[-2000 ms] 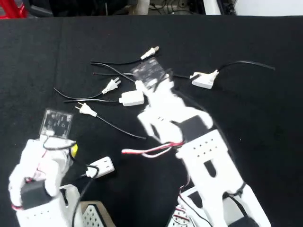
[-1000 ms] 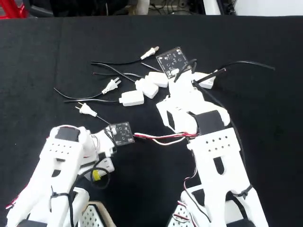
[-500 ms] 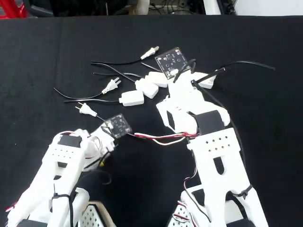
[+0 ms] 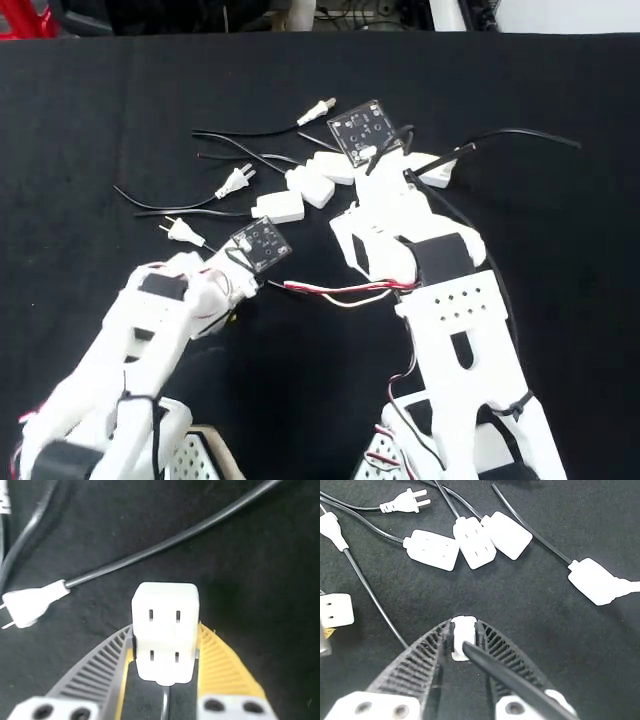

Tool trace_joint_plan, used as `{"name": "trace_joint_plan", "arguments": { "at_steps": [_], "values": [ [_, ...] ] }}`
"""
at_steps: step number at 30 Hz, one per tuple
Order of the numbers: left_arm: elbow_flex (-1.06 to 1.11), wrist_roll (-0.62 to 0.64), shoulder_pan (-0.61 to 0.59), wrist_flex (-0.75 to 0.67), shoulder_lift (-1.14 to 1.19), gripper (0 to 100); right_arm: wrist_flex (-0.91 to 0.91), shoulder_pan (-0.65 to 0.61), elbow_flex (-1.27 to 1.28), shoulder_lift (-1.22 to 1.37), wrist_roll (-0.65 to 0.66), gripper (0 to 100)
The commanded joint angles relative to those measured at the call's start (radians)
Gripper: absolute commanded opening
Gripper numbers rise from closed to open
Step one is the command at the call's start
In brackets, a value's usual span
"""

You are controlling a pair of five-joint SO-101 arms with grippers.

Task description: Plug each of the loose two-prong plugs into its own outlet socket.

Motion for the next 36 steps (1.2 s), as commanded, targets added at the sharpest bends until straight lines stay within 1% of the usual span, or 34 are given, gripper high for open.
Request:
{"name": "trace_joint_plan", "arguments": {
  "at_steps": [1, 4, 5, 6, 9, 13, 16, 18, 20, 23, 25, 27, 29, 32, 36],
  "values": [
    [-0.116, 0.011, 0.008, 0.035, 0.133, 20, 0.005, 0.018, -0.047, 0.002, 0.008, 1.1],
    [-0.186, 0.009, 0.016, 0.144, 0.196, 34, 0.005, 0.018, -0.041, 0.002, 0.008, 1.1],
    [-0.213, 0.011, 0.015, 0.176, 0.199, 37, 0.003, 0.018, -0.039, 0.002, 0.008, 1.1],
    [-0.234, 0.014, 0.008, 0.199, 0.195, 38, 0.003, 0.015, -0.039, 0.002, 0.008, 1.1],
    [-0.277, 0.029, -0.005, 0.255, 0.157, 35, 0.005, -0.006, -0.036, 0.002, 0.008, 1.1],
    [-0.286, 0.13, -0.061, 0.296, 0.031, 32, 0.005, -0.029, -0.016, 0.002, 0.003, 1.1],
    [-0.272, 0.216, -0.156, 0.338, -0.1, 31, 0.0, -0.08, 0.008, 0.002, -0.002, 1.1],
    [-0.246, 0.278, -0.251, 0.348, -0.189, 31, -0.014, -0.138, 0.039, 0.002, -0.052, 1.1],
    [-0.185, 0.308, -0.358, 0.327, -0.273, 31, -0.064, -0.198, 0.088, 0.004, -0.135, 1.1],
    [-0.056, 0.339, -0.507, 0.245, -0.381, 31, -0.176, -0.305, 0.185, 0.004, -0.224, 1.1],
    [0.027, 0.365, -0.585, 0.193, -0.442, 31, -0.244, -0.371, 0.237, 0.004, -0.276, 1.1],
    [0.093, 0.373, -0.639, 0.166, -0.491, 31, -0.305, -0.414, 0.275, 0.004, -0.295, 1.1],
    [0.147, 0.371, -0.668, 0.157, -0.529, 31, -0.342, -0.428, 0.298, 0.004, -0.295, 1.1],
    [0.217, 0.368, -0.679, 0.155, -0.583, 31, -0.371, -0.446, 0.314, 0.004, -0.318, 1.1],
    [0.286, 0.279, -0.682, 0.158, -0.643, 31, -0.45, -0.497, 0.349, 0.015, -0.35, 1.1]
  ]
}}
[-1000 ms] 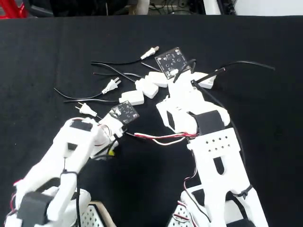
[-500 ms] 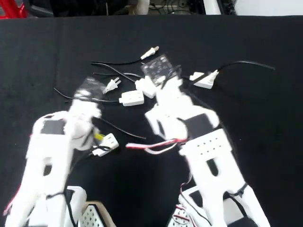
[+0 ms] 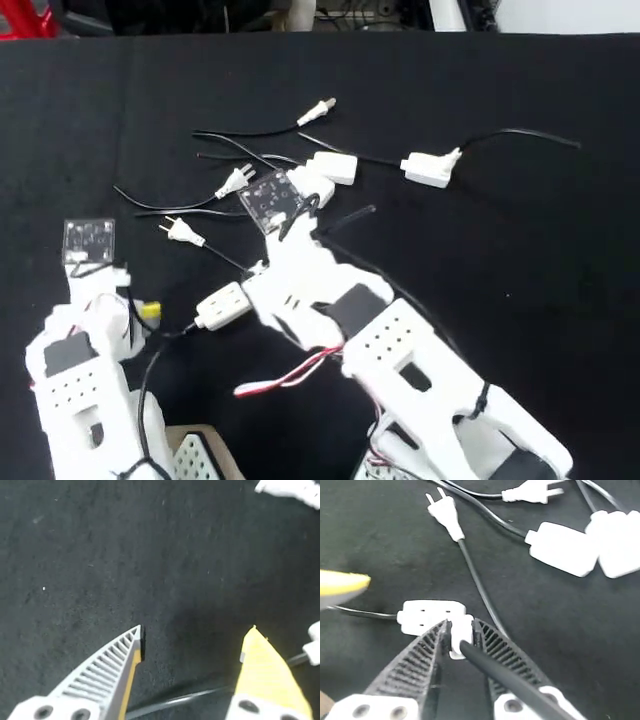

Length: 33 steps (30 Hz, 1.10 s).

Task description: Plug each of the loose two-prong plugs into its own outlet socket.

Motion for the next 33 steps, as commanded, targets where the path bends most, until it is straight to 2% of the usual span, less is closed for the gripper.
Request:
{"name": "trace_joint_plan", "arguments": {
  "at_steps": [1, 4, 7, 12, 33],
  "values": [
    [0.051, -0.083, -0.015, -0.018, -0.074, 31, -0.101, -0.043, 0.016, 0.025, -0.031, 1.1],
    [0.079, -0.089, -0.038, -0.025, -0.124, 31, -0.133, -0.081, -0.018, 0.131, -0.04, 1.1],
    [0.119, -0.089, -0.031, -0.025, -0.178, 31, -0.086, -0.114, -0.111, 0.243, -0.04, 1.1],
    [0.165, -0.091, -0.03, -0.015, -0.269, 31, -0.129, -0.117, -0.142, 0.372, -0.072, 1.1],
    [0.22, -0.092, -0.03, 0.117, -0.517, 31, -0.181, -0.044, -0.108, 0.377, -0.094, 1.1]
  ]
}}
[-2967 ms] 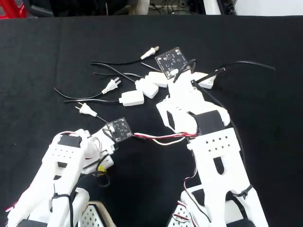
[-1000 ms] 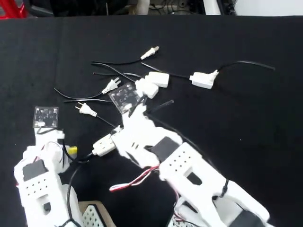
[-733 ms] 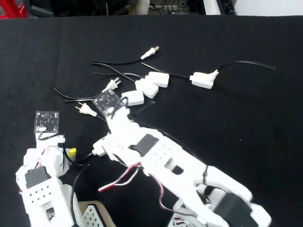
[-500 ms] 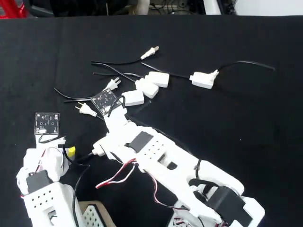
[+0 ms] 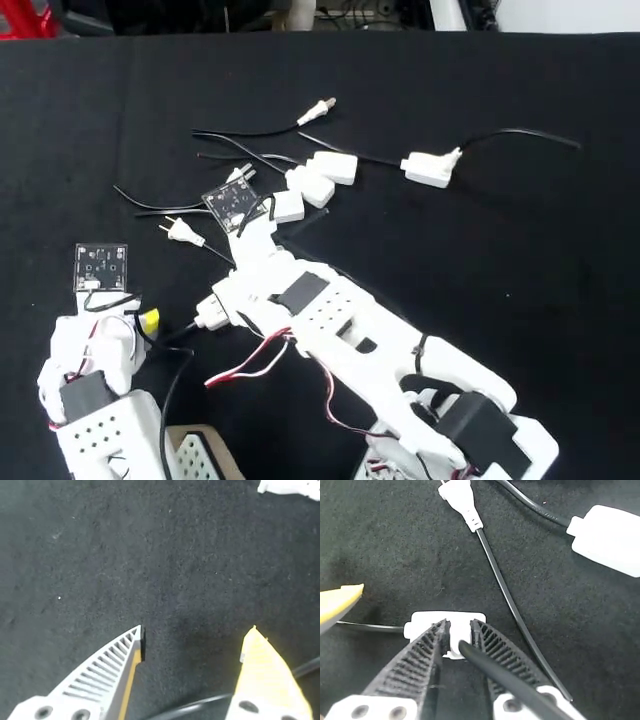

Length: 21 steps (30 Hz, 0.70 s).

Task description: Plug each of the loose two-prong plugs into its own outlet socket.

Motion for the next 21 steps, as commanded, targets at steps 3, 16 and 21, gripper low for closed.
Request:
{"name": "trace_joint_plan", "arguments": {
  "at_steps": [3, 16, 21],
  "values": [
    [-0.004, -0.011, -0.002, 0.032, -0.041, 31, -0.008, 0.028, -0.002, 0.002, -0.012, 1.1],
    [0.012, -0.011, -0.002, 0.034, -0.074, 31, 0.008, 0.04, 0.027, 0.005, -0.012, 1.1],
    [0.012, -0.011, -0.002, 0.034, -0.074, 31, -0.012, -0.044, 0.001, 0.111, 0.02, 1.1]
  ]
}}
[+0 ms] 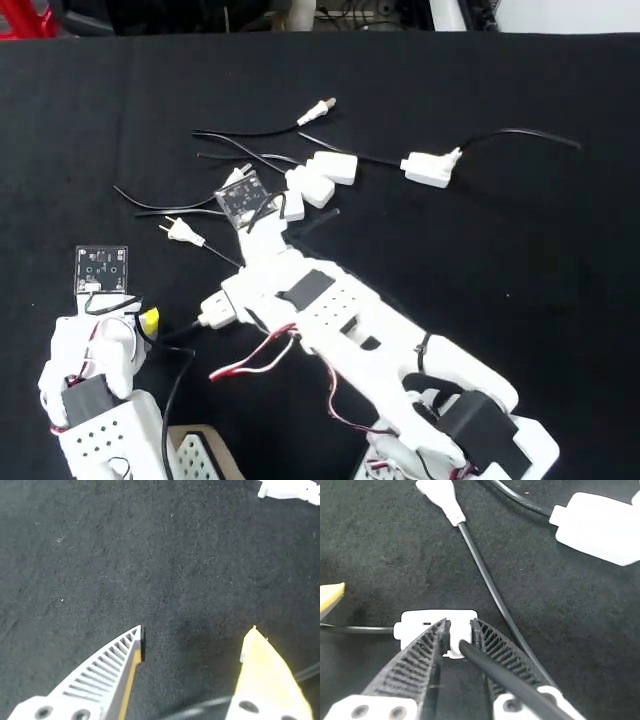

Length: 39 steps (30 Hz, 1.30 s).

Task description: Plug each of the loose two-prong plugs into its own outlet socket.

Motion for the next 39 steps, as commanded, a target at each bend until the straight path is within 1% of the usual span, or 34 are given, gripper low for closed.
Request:
{"name": "trace_joint_plan", "arguments": {
  "at_steps": [1, 5, 8, 13, 18, 21, 24, 26, 28, 33, 36, 39],
  "values": [
    [-0.007, -0.011, -0.002, 0.003, -0.006, 31, 0.006, -0.074, -0.044, 0.111, 0.046, 1.1],
    [-0.007, -0.011, -0.002, 0.003, -0.006, 31, 0.127, -0.078, -0.174, 0.239, 0.055, 1.1],
    [-0.007, -0.011, -0.002, 0.003, -0.006, 31, 0.155, -0.081, -0.202, 0.252, 0.061, 1.1],
    [-0.007, -0.012, -0.002, 0.003, -0.006, 31, 0.172, -0.08, -0.191, 0.246, 0.143, 1.1],
    [-0.005, -0.012, -0.002, -0.002, -0.006, 31, 0.265, -0.037, -0.209, 0.246, 0.261, 1.1],
    [-0.005, -0.012, -0.002, -0.002, -0.006, 31, 0.298, 0.012, -0.216, 0.246, 0.299, 1.1],
    [0.004, -0.048, -0.001, -0.003, -0.006, 31, 0.341, 0.057, -0.217, 0.246, 0.348, 1.1],
    [0.005, -0.049, -0.001, -0.003, -0.006, 31, 0.384, 0.095, -0.213, 0.246, 0.385, 1.1],
    [0.007, -0.049, -0.001, -0.003, -0.006, 31, 0.413, 0.155, -0.211, 0.246, 0.405, 1.1],
    [0.007, -0.049, -0.001, -0.003, -0.006, 31, 0.413, 0.304, -0.173, 0.246, 0.497, 1.1],
    [0.007, -0.049, -0.001, -0.003, -0.006, 31, 0.42, 0.387, -0.153, 0.232, 0.526, 1.1],
    [0.007, -0.049, -0.001, -0.003, -0.006, 31, 0.413, 0.499, -0.122, 0.186, 0.572, 1.1]
  ]
}}
